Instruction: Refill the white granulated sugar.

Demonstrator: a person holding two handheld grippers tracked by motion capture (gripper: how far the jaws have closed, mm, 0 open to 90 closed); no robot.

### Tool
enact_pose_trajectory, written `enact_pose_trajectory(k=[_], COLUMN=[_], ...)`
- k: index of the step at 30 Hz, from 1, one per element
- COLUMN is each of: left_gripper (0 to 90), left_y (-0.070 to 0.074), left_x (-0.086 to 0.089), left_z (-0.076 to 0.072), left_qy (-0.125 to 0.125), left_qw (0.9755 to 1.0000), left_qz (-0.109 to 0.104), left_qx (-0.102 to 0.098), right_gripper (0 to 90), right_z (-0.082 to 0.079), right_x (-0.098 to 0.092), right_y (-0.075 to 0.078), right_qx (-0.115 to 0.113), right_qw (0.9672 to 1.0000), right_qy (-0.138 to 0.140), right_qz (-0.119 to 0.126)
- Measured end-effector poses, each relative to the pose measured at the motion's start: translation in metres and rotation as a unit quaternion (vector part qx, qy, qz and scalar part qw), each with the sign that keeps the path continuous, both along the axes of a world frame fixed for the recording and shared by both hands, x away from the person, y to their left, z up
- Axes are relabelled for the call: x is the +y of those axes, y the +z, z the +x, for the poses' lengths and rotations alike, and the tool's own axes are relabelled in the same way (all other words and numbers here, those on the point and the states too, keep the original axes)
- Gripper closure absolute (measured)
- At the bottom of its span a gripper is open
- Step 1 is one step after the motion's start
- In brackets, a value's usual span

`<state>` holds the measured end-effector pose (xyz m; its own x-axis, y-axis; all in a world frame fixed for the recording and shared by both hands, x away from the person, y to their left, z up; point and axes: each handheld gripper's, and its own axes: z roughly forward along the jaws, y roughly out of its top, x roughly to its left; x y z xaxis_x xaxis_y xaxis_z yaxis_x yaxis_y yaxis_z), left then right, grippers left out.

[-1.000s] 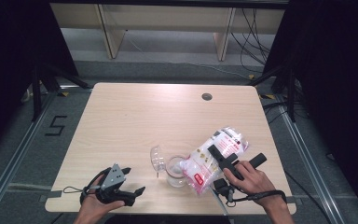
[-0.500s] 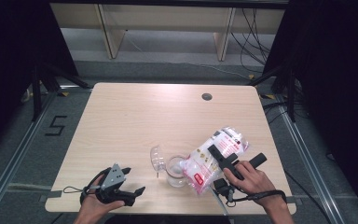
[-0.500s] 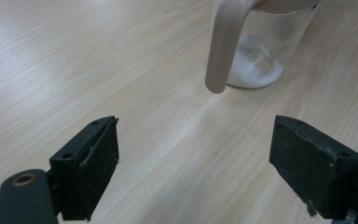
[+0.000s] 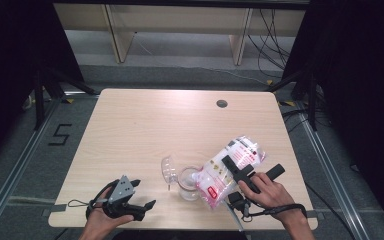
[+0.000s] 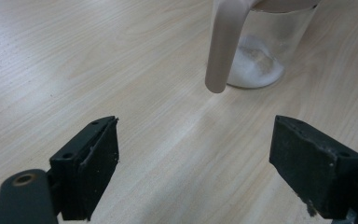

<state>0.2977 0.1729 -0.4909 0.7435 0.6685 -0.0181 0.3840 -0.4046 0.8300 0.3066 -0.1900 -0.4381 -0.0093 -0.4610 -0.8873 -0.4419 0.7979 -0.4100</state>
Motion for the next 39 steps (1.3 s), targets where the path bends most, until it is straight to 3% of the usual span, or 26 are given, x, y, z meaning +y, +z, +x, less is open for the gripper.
enact_pose_trajectory(k=[13, 14, 31, 36, 39], left_gripper=[15.3, 15.3, 15.3, 15.3, 15.3], left_y=[0.0005, 0.0005, 0.0006, 0.0004, 0.0006], left_x=[0.0007, 0.0005, 0.0006, 0.0005, 0.0006], left_z=[0.0001, 0.0001, -0.0003, 0.0, -0.0002], left_qy=[-0.002, -0.002, 0.001, 0.0, 0.001], left_qw=[1.0, 1.0, 1.0, 1.0, 1.0], left_qz=[0.005, 0.004, 0.003, 0.002, 0.003], left_qx=[0.0, 0.0, -0.001, -0.001, -0.001], right_gripper=[58.3, 58.4, 59.1, 59.3, 59.5], right_z=[-0.0001, -0.0002, 0.0004, -0.0003, 0.0002], right_x=[-0.0003, -0.0001, 0.0005, -0.0007, 0.0001], right_y=[-0.0003, 0.0012, 0.0024, 0.0013, 0.0033], right_qx=[0.002, -0.002, -0.001, 0.001, -0.001], right_qw=[1.0, 1.0, 1.0, 1.0, 0.9999], right_qy=[0.0, 0.0, 0.007, 0.001, 0.009], right_qz=[0.006, -0.003, -0.007, 0.001, -0.009])
